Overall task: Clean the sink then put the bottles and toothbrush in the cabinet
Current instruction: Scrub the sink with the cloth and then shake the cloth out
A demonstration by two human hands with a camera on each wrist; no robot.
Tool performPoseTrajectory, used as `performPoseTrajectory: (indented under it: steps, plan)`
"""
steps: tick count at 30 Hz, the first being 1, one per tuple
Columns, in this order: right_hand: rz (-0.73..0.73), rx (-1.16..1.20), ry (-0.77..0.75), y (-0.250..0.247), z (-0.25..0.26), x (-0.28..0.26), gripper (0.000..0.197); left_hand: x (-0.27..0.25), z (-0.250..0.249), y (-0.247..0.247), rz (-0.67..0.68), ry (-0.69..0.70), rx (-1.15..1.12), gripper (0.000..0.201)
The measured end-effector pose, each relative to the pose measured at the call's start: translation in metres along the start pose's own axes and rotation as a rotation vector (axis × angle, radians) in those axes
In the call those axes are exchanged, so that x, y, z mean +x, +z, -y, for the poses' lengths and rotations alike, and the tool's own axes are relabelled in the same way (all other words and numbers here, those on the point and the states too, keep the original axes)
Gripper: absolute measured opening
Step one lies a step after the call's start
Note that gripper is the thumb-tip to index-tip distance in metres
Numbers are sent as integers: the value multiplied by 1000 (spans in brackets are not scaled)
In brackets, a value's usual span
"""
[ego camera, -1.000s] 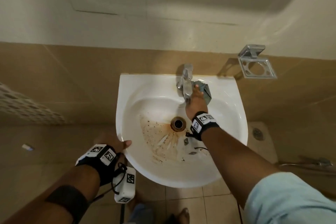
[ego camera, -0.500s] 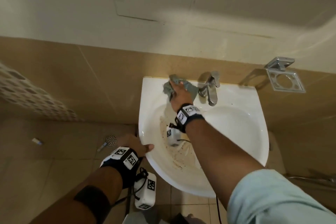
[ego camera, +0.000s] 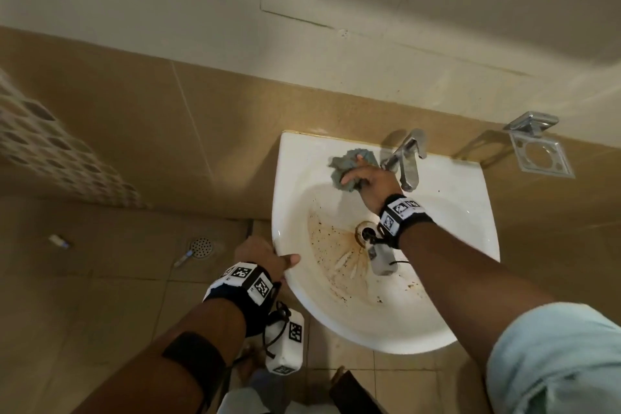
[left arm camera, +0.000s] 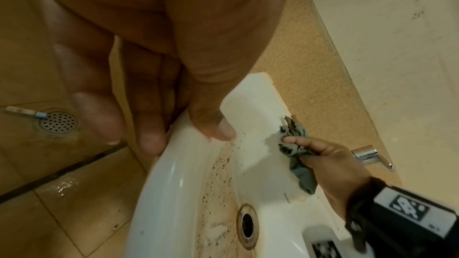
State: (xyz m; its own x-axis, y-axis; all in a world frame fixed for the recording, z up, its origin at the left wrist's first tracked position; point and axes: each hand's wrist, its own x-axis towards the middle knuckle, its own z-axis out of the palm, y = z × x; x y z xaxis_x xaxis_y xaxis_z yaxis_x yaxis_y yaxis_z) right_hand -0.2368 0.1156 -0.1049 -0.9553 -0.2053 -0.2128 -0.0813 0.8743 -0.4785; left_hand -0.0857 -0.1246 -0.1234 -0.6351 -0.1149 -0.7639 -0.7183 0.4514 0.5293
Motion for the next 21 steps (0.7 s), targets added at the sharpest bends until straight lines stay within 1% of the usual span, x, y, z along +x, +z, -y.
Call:
performPoseTrajectory:
  steps: [1,2,3,4,5,6,7,8,9,11,12,13,14,16,18,20,21]
  plan:
    - [-107,116,101,6,10,4,43,-1,0,1,-1,-1,-12,42]
    - [-190,266,168,16,25,7,37,-2,0,1,-3,-4,-19,41]
    - [-237,424,192,24,42,12,31,-3,1,2,-7,-2,-24,41]
    - [-239,486,194,33,53,17,30,-3,1,3,-16,3,-29,41]
    - [-209,467,158,40,63,19,34,-2,2,4,-20,2,-40,41]
    - [-136,410,93,45,73,21,43,-1,3,4,-21,-4,-56,41]
    - [-51,265,13,51,78,20,51,-1,4,4,-20,-9,-68,41]
    - [25,141,-80,53,84,16,54,0,4,3,-19,-10,-78,42]
    - [103,99,-172,54,86,10,53,2,6,3,-10,-13,-81,44]
    - [216,169,-305,54,78,2,45,5,7,3,11,-13,-82,47]
    - [236,169,-355,47,70,-1,42,4,6,4,10,-5,-81,45]
    - [216,124,-378,38,58,-3,40,1,6,6,4,6,-69,44]
    - [180,101,-339,28,43,-1,42,-2,4,6,-5,26,-34,44]
    - [27,79,-135,9,16,3,54,-4,0,7,-34,47,77,49]
    - [-113,70,73,7,5,15,63,-2,-8,5,-85,62,139,52]
    - [-168,40,168,20,19,20,66,5,-20,1,-138,72,206,49]
    - [-180,58,148,29,28,22,64,8,-25,-2,-154,69,244,46]
